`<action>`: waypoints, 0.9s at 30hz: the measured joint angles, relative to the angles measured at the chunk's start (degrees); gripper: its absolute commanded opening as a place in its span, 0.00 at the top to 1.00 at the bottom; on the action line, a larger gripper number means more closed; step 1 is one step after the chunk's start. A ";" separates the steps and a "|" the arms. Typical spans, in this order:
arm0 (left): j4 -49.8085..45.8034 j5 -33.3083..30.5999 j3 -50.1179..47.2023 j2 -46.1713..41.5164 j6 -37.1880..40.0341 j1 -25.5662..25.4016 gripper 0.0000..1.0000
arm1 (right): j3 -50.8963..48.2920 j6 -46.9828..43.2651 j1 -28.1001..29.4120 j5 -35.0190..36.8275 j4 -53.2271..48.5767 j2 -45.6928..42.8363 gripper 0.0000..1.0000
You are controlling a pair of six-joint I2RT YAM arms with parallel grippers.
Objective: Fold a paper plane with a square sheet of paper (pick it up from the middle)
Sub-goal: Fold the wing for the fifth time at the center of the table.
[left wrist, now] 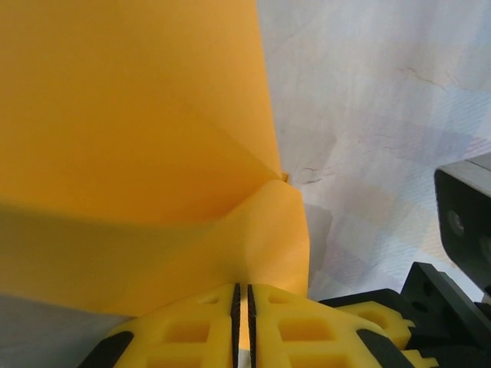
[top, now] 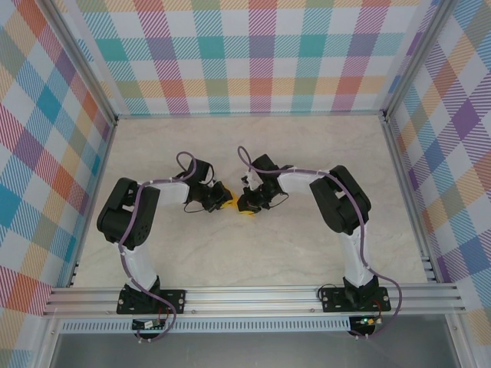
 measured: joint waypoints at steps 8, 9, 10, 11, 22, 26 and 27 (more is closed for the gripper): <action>9.64 1.90 -4.74 -0.17 -0.94 -1.25 0.91 | 0.00 0.74 -0.07 -0.07 -0.04 0.00 0.94; 9.77 1.90 -4.79 -0.17 -0.94 -1.25 0.92 | 0.00 0.90 -0.07 -0.09 -0.07 0.00 0.94; 9.75 1.77 -4.79 -0.17 -0.87 -1.25 0.93 | 0.00 1.11 -0.13 -0.09 -0.07 0.00 0.95; 9.57 1.62 -4.76 -0.17 -0.83 -1.25 0.93 | -0.02 1.27 -0.15 -0.15 -0.07 0.00 0.95; 6.19 1.07 -3.15 -0.09 1.25 1.33 0.94 | -1.01 1.29 -0.66 -1.33 1.11 0.00 0.96; 5.73 1.16 -2.86 0.07 2.54 4.66 0.94 | -1.27 1.27 -0.74 -1.75 1.51 0.00 0.96; 5.68 1.55 -2.73 0.26 2.80 5.46 0.94 | -1.27 1.27 -0.74 -1.73 1.51 0.00 0.96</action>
